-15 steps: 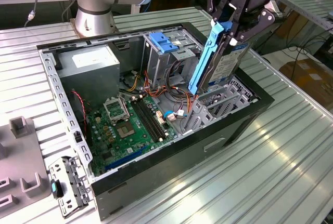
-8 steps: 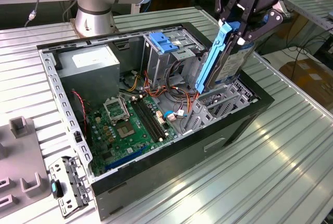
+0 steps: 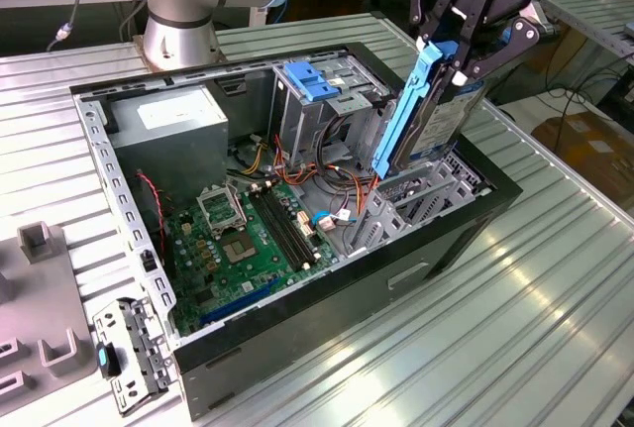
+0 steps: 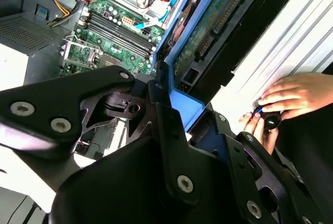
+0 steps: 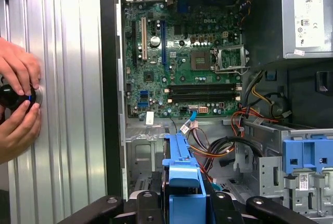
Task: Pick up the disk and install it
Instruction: 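Insert the disk into the insertion slot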
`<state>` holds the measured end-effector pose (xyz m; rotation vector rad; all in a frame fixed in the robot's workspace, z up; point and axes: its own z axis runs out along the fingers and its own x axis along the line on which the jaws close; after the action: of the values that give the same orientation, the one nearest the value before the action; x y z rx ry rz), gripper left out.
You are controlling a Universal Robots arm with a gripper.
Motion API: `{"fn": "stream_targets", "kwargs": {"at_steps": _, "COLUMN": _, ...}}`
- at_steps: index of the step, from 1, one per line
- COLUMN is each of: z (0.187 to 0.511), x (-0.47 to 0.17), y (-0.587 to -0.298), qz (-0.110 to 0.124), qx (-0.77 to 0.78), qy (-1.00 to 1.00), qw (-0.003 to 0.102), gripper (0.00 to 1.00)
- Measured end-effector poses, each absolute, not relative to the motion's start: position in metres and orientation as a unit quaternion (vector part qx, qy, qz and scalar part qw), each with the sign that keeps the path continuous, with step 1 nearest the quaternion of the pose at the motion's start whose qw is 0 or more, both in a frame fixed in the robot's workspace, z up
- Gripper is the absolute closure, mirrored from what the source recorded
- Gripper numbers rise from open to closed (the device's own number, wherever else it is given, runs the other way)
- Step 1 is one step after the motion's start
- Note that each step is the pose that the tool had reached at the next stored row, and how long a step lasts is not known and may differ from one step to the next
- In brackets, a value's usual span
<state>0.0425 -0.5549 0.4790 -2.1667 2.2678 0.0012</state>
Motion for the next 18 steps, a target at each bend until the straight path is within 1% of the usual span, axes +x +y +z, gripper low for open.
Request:
{"fn": "stream_targets", "kwargs": {"at_steps": 9, "z": 0.478, "x": 0.047, "y": -0.555, "qz": 0.000, "qx": -0.691, "qy": 0.723, "qw": 0.002, "gripper": 0.63}}
{"fn": "stream_targets", "kwargs": {"at_steps": 18, "z": 0.467, "x": 0.054, "y": -0.560, "qz": 0.000, "qx": -0.689, "qy": 0.725, "qw": 0.002, "gripper": 0.63}}
